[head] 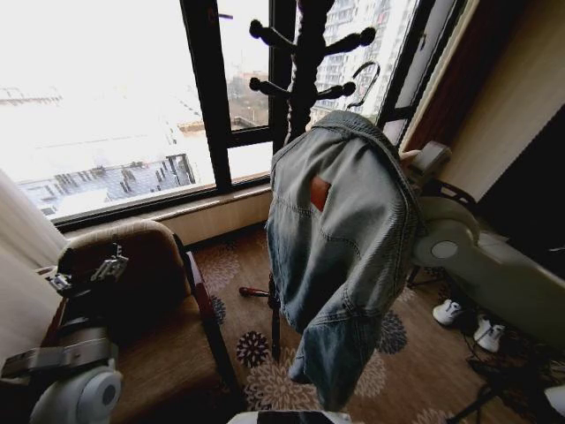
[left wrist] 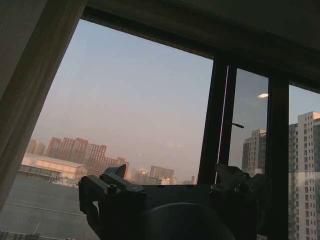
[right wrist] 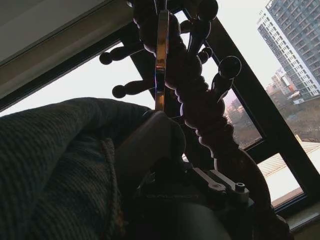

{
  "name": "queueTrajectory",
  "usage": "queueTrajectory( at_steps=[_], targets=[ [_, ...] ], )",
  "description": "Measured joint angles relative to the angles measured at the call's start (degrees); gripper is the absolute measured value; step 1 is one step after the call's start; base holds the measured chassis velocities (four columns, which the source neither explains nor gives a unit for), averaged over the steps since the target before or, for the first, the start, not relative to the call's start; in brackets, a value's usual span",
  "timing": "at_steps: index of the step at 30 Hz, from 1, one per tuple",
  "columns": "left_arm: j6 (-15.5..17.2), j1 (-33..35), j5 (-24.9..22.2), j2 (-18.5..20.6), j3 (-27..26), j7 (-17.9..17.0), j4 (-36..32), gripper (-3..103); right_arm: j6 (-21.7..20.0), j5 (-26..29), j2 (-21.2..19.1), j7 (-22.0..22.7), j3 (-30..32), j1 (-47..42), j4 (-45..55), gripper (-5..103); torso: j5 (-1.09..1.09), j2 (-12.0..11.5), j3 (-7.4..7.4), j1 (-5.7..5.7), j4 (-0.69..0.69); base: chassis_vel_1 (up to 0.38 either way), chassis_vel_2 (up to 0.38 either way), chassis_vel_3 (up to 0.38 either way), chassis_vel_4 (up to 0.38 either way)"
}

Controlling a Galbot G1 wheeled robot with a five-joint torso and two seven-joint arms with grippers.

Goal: Pick up the clothes from the bed and hang them on the clothes hanger.

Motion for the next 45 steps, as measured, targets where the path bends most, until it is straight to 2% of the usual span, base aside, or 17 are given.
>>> queueTrajectory(
  at_steps=[1,5,6,10,11,15,19,24,29,45],
  targets=[
    [-0.01,0.07,-0.02,0.06,-0.1,0.0,-0.09,100,0.34,0.44,0.2,-2.06,0.01,0.05,-0.61,21,0.0,0.0,0.0,0.0,0.0,0.0,0.0,0.0,0.0],
    [-0.07,0.4,-0.18,0.16,-0.55,0.01,-0.3,100,1.3,1.71,1.88,-6.12,-0.72,1.08,-2.81,21,0.0,-0.01,0.0,0.0,0.02,0.0,0.0,0.0,0.0],
    [-0.07,0.4,-0.18,0.16,-0.55,0.01,-0.3,100,1.3,1.71,1.88,-6.12,-0.72,1.08,-2.81,21,0.0,-0.01,0.0,0.0,0.02,0.0,0.0,0.0,0.0],
    [-0.25,0.73,-0.43,0.22,-0.97,0.01,-0.45,100,2.66,2.19,2.07,-10.96,-0.54,0.11,-3.32,21,-0.01,-0.01,0.01,0.01,0.02,0.0,0.0,0.0,0.0],
    [-0.33,0.77,-0.56,0.3,-1.16,0.01,-0.47,100,3.24,2.21,1.72,-13.81,-0.36,-0.62,-3.71,21,-0.01,-0.01,0.0,0.0,0.01,0.0,0.0,0.0,0.0],
    [-0.35,0.76,-0.65,0.35,-1.22,0.01,-0.47,100,3.91,2.21,1.32,-16.64,-0.23,-1.19,-4.4,21,-0.01,-0.01,0.0,-0.01,0.01,0.0,0.0,0.0,0.0],
    [-0.39,0.31,-0.68,0.24,-0.87,0.04,-0.17,100,7.32,2.68,-0.1,-22.74,1.68,-3.73,-3.86,21,0.0,-0.01,0.01,0.01,0.01,0.0,0.0,0.0,0.0],
    [-0.5,-0.17,-0.67,0.25,-0.72,0.11,0.36,100,10.55,3.1,-1.91,-26.11,2.64,-6.52,-1.79,21,-0.01,0.0,0.0,0.0,0.0,0.0,0.0,0.0,0.0],
    [-0.6,-0.56,-0.67,0.27,-0.42,0.19,0.85,100,12.8,2.41,-2.39,-28.07,3.08,-8.96,-0.77,21,0.0,-0.01,0.0,0.0,0.0,0.0,0.0,0.0,0.0],
    [-0.91,-0.51,-1.11,0.81,-0.74,0.44,1.33,100,12.93,-5.25,-2.57,-29.04,2.82,-10.73,-3.65,21,0.0,-0.01,0.0,0.0,0.02,0.0,0.0,0.0,0.0]
  ],
)
